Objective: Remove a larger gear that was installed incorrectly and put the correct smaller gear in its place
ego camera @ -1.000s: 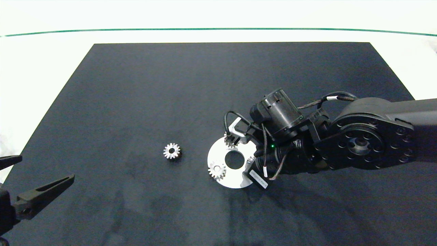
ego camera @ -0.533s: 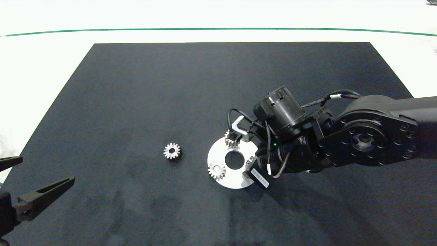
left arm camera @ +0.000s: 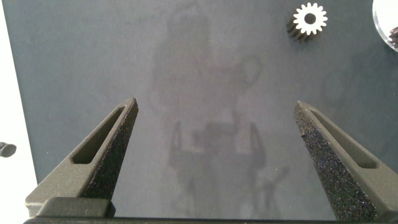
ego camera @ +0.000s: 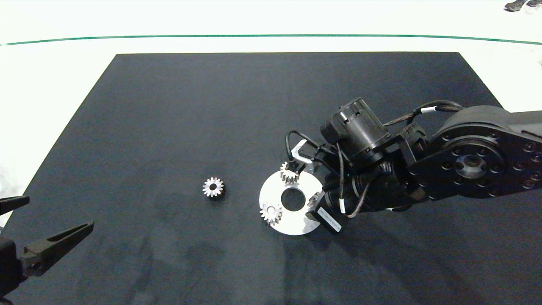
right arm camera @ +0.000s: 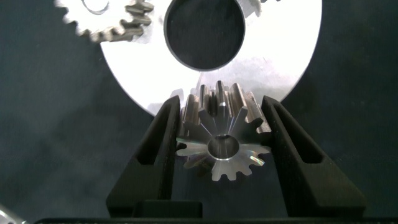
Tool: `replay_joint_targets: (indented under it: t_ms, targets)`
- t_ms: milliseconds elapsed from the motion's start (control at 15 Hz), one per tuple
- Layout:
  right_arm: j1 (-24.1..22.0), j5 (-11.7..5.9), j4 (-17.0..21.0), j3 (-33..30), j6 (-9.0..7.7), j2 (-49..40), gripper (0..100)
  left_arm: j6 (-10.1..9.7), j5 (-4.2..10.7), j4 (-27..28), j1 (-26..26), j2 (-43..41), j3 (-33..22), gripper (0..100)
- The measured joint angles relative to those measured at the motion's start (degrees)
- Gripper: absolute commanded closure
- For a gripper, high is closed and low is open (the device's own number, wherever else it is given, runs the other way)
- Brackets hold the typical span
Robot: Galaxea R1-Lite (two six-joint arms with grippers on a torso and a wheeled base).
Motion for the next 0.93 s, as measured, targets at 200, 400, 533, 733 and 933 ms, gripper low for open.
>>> replay_joint_targets:
  t_ms: [200, 400, 533, 733, 933]
  targets:
    - [0.3, 0.35, 2.4, -2.8, -0.07, -0.8, 66, 0.02, 0.0, 0.0, 0.0, 0.1, 0.0, 0]
    - [0.2, 0.33, 2.8, -4.1, 0.04, -2.1, 66, 0.02, 0.01, 0.0, 0.1, 0.5, 0.0, 0]
    - [-1.6, 0.1, 3.1, -4.2, 0.28, -3.3, 66, 0.06, 0.01, 0.0, 0.0, 0.6, 0.0, 0]
    - [-6.1, 0.0, 5.7, -3.6, 0.69, -5.0, 66, 0.5, 0.04, 0.0, -0.1, 1.2, 0.0, 0]
    - [-8.8, 0.13, 6.2, -1.8, 0.77, -6.7, 66, 1.68, 0.12, 0.0, 0.0, 1.6, -0.1, 0]
